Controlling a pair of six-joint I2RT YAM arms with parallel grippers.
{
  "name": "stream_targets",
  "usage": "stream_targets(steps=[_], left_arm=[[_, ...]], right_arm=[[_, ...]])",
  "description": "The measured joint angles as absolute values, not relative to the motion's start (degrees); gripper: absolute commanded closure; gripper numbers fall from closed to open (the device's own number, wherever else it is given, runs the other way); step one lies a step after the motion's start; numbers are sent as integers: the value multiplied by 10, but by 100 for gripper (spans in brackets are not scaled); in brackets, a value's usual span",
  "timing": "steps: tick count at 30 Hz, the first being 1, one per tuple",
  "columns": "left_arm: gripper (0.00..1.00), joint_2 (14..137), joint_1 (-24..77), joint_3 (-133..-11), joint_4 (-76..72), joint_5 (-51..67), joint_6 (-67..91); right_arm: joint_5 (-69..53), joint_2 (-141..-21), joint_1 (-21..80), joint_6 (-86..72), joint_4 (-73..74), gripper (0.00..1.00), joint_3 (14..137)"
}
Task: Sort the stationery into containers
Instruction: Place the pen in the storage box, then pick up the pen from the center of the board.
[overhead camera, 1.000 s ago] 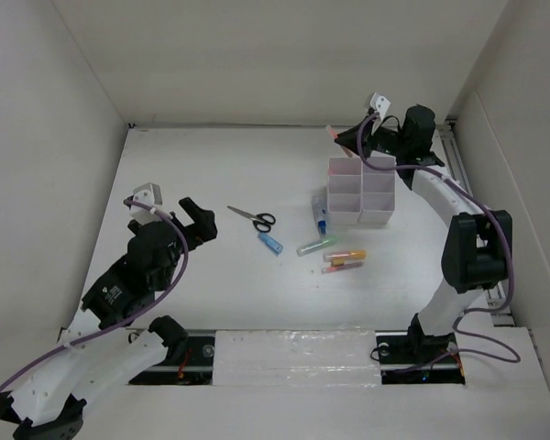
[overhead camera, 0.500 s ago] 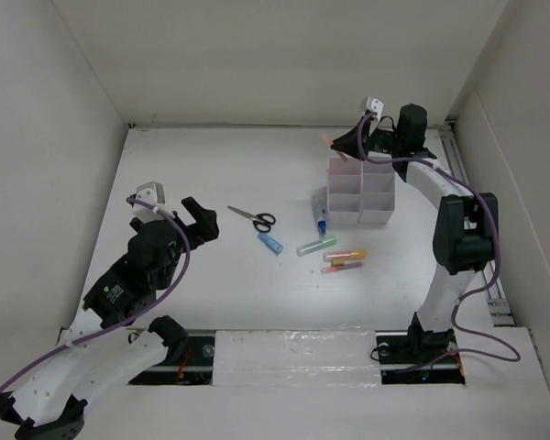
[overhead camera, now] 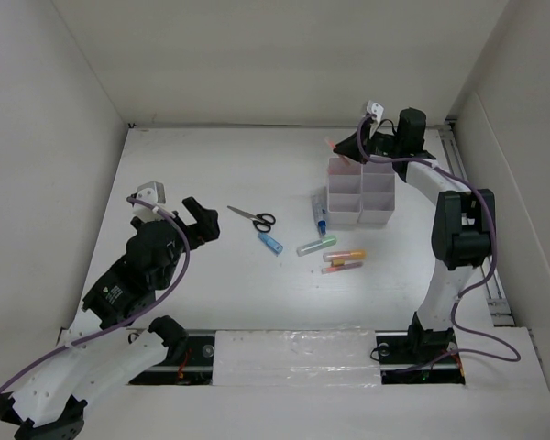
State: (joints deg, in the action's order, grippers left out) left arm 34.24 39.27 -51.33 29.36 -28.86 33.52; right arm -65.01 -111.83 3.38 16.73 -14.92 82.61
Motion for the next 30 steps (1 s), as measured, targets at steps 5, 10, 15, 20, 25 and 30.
stream_targets(steps=[5,10,15,20,25,30], left_arm=[[0,342,393,-513,294,-285,333],[0,332,393,-510,294,-282,332],[0,326,393,-510,293,-281,332],[0,326,393,-510,293,-281,332],[0,326,393,-510,293,-281,332],[0,326,393,-510,293,-280,332]], right_arm=[[-634,-1119,33,178,-141,87,826],[-628,-1123,30,186,-128,81,826],[-626,-1124,30,193,-118,65,826],[-625,-1124,31,198,-115,56,825],[-625,-1120,32,198,-108,55,820],[-578,-1044,48,192,-91,0,769]])
